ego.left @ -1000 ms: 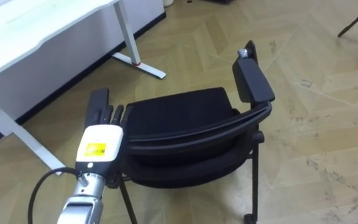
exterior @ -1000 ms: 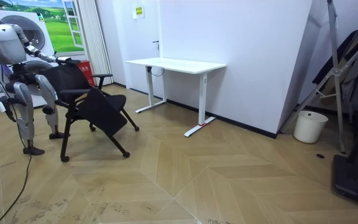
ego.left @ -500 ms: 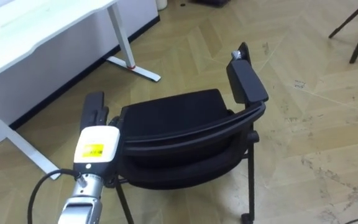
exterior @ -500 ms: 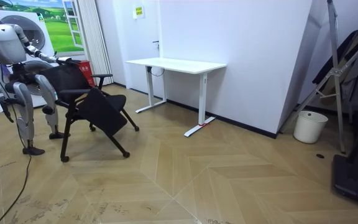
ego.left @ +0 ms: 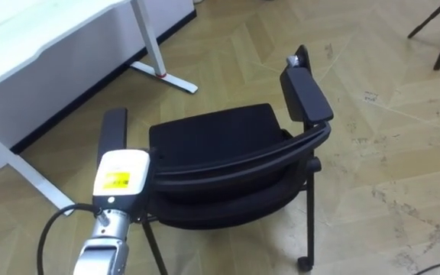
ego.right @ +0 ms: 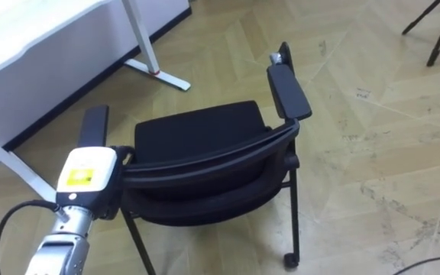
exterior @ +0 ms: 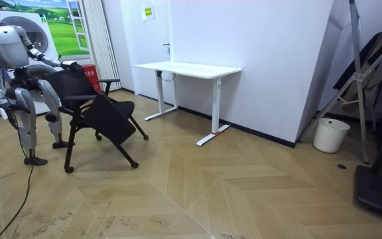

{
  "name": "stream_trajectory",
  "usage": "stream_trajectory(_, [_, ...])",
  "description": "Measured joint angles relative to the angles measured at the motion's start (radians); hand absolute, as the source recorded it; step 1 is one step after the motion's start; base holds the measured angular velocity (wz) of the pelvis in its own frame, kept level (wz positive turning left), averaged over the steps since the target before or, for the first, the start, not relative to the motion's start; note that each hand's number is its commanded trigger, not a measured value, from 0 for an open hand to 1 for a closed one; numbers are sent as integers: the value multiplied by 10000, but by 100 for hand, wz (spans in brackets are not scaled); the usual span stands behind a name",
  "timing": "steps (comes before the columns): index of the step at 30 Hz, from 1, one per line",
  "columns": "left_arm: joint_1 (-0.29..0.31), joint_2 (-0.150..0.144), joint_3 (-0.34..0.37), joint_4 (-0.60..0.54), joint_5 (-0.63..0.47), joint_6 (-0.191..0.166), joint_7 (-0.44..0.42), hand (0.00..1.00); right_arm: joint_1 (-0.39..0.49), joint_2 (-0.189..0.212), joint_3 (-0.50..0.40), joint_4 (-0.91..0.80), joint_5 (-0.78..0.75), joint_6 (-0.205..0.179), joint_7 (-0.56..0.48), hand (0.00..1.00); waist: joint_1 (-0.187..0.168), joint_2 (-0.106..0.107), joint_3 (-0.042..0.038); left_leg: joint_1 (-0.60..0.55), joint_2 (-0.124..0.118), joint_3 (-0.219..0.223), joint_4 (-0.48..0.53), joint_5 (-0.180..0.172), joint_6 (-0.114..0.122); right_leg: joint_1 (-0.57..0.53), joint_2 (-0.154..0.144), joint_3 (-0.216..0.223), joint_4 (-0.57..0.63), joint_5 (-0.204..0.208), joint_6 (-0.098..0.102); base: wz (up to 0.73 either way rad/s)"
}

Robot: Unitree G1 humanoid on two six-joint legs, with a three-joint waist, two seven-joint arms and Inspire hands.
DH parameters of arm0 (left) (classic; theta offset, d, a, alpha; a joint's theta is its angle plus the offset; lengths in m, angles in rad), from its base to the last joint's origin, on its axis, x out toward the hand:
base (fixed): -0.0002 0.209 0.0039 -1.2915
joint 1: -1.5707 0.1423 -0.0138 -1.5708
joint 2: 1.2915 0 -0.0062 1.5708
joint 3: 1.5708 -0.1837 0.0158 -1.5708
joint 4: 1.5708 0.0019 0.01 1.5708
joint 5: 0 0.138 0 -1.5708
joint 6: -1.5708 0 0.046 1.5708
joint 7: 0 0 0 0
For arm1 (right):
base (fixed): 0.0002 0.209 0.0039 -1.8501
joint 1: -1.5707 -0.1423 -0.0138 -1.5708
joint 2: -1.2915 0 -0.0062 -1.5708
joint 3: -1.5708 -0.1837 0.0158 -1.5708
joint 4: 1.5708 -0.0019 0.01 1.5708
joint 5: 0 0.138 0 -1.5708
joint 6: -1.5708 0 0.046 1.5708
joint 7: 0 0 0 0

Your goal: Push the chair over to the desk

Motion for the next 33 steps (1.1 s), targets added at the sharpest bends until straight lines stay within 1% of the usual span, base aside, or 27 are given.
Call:
stream_trajectory(3, [-88, 11, 48, 41, 41, 88, -75, 100, -97, -4, -16, 0, -72, -17, 136, 0, -188, 14, -1, -3, -5, 0, -11, 0, 0, -2, -2, 3, -19, 0, 0, 0])
stream_trajectory(4, [-76, 66, 31, -31, 43, 132, -172, 100, -105, -15, -32, 0, -72, -56, 200, 0, -256, 37, -7, -3, -6, 8, -16, -1, 0, -2, -3, 12, -45, 2, -2, 0])
stream_trajectory(6, [-5, 88, 24, -114, 66, 121, -171, 100, -56, -55, -33, 23, -73, -58, 219, 0, -295, 99, -3, -4, -12, 9, -28, -1, 0, 1, -6, 12, -60, 4, -5, 0])
stream_trajectory(7, [18, 133, -28, -116, 136, 73, -133, 100, -54, -62, -34, 22, -73, -58, 228, 0, -303, 135, -4, -3, -12, 9, -33, -1, -1, 2, -5, 12, -70, 5, -8, 0])
stream_trajectory(8, [19, 282, -175, -108, 151, -23, -29, 100, -59, -69, -35, 21, -73, -64, 245, 0, -314, 157, -10, -2, -12, 9, -35, -1, 0, 3, -6, 13, -75, 6, -8, 0])
stream_trajectory(9, [21, 332, -225, -110, 150, -103, 23, 100, -62, -70, -35, 21, -74, -66, 257, 0, -317, 159, -11, -3, -13, 9, -37, -1, -1, 3, -6, 12, -81, 6, -8, 0])
stream_trajectory(10, [31, 338, -318, -148, 153, -169, 81, 100, -64, -70, -35, 21, -80, -68, 284, 0, -315, 156, -11, -3, -19, 9, -45, -1, 0, 4, -9, 14, -86, 6, -8, 0])
stream_trajectory(15, [58, 271, -518, -160, 319, -162, 163, 100, -58, -67, -59, -4, -115, -74, 58, 0, -309, 146, -9, 80, -7, 45, -86, -1, -1, 16, -8, 45, -102, 6, -8, -2])
stream_trajectory(18, [40, 275, -511, -137, 317, -162, 211, 100, -64, -73, -291, -211, -721, -70, -496, 0, -320, 120, 1, 36, -8, 44, -30, -1, 0, 5, -7, 42, -108, 4, -7, 0])
stream_trajectory(21, [46, 282, -492, -149, 325, -152, 220, 100, -60, -173, -818, -453, -1322, -65, -1139, 0, -325, 82, -4, 34, -9, 47, -16, -1, 0, 5, -10, 37, -103, 4, -7, 0])
stream_trajectory(23, [86, 282, -437, -156, 299, -175, 262, 100, -32, -299, -1073, -762, -1917, -53, -1711, 0, -325, 62, 9, 42, -9, 52, -25, -1, 0, 6, -10, 40, -100, 4, -7, 0])
stream_trajectory(24, [102, 282, -417, -163, 300, -175, 281, 100, -19, -364, -1216, -1032, -2354, -45, -2168, 0, -330, 34, 8, 46, -7, 53, -25, 0, 0, 5, -7, 42, -94, 3, -7, 0])
stream_trajectory(26, [101, 310, -417, -152, 285, -184, 384, 100, 12, -515, -1234, -1736, -3286, -66, -3004, 0, -326, -27, 12, 40, -7, 52, -25, 0, 0, -2, -8, 23, -95, 3, -7, 0])
stream_trajectory(27, [97, 322, -417, -152, 260, -196, 401, 100, 5, -551, -1232, -1887, -3475, -67, -3185, 0, -321, -49, 15, 39, -8, 51, -25, 0, 0, -4, -8, 20, -95, 3, -6, 0])
stream_trajectory(29, [22, 326, -390, -168, 293, -264, 393, 100, -92, -685, -1290, -2468, -4364, 0, -3961, 0, -155, -164, 28, 33, 3, 122, -25, 0, 0, -101, -11, 85, -2, -17, -5, -8])
stream_trajectory(30, [26, 334, -384, -221, 311, -249, 362, 100, -107, -708, -1294, -2699, -4608, 45, -4145, 0, -122, -199, 32, 31, 9, 169, -26, 0, 0, -160, -15, 139, 69, -41, -3, -14])
stream_trajectory(31, [58, 364, -367, -320, 315, -224, 346, 100, -112, -733, -1295, -3249, -5150, 71, -4489, 0, -77, -267, 66, 39, 14, 225, -36, 0, 0, -178, -15, 200, 72, -42, -4, -18])
stream_trajectory(32, [62, 412, -369, -385, 326, -216, 324, 100, -109, -740, -1259, -3864, -5747, 73, -4850, 0, 1, -330, 75, 42, 28, 299, -37, 0, 0, -224, -14, 291, 95, -41, -2, -16])
stream_trajectory(33, [59, 437, -370, -411, 346, -216, 299, 100, -108, -743, -1240, -4137, -6027, 74, -4985, 0, 35, -354, 65, 29, 33, 314, -33, 0, 0, -255, -13, 326, 122, -41, -2, -15])
